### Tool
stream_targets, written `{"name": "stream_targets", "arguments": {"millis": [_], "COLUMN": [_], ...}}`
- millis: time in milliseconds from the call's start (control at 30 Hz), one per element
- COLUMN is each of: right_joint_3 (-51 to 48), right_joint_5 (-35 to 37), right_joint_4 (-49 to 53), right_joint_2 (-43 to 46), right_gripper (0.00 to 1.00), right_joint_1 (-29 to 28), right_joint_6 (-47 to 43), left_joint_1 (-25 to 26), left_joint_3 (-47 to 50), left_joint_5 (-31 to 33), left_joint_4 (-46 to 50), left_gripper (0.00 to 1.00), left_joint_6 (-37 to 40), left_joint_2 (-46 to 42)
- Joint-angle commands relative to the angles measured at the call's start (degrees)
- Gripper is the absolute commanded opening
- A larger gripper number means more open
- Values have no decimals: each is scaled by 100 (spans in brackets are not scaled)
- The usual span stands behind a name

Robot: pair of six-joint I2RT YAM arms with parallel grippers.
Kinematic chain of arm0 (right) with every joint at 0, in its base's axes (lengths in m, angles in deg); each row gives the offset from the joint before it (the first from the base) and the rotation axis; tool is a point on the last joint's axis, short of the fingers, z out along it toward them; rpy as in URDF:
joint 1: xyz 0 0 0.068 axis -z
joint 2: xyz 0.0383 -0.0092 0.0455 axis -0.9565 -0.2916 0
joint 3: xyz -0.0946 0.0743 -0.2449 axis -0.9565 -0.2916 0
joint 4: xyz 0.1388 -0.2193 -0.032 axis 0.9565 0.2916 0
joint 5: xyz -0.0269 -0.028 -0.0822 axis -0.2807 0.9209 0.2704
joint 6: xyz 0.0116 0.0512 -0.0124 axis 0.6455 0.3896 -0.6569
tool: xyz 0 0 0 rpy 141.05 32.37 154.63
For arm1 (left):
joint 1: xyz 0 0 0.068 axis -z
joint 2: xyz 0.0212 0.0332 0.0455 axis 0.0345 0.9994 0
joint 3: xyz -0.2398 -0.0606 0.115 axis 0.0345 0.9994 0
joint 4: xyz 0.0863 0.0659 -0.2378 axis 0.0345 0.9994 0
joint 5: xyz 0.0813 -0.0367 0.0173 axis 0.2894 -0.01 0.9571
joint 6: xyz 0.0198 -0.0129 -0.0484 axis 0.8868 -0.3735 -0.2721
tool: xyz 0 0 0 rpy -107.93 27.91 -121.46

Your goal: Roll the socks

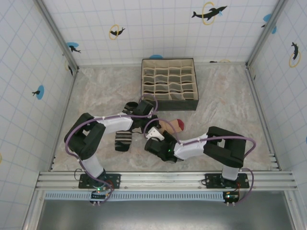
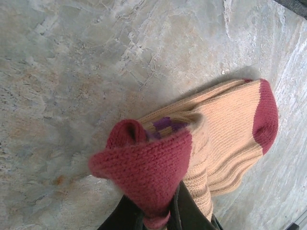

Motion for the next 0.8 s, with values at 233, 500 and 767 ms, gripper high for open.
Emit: {"name": "stream_targets", "arguments": {"millis": [233, 500, 767], "right_joint_3": [-524, -1668, -2429], "right_joint_5": [-864, -2249, -3764], "right_joint_4": [-189, -1256, -2051], "right_joint_2": [236, 999, 1400], "right_gripper": [4, 1, 1], "right_joint_1": [479, 1053, 1839], "right_joint_6": [779, 1236, 1749], "left_joint_1": [-153, -215, -221], "left_joint_3": [212, 427, 612], "left_joint_5": [-255, -344, -470], "left_joint_4": [211, -469, -1113], "left_gripper": [31, 69, 72], "left_joint_6": [-45, -51, -61], "left_joint_2": [-201, -566, -833]}}
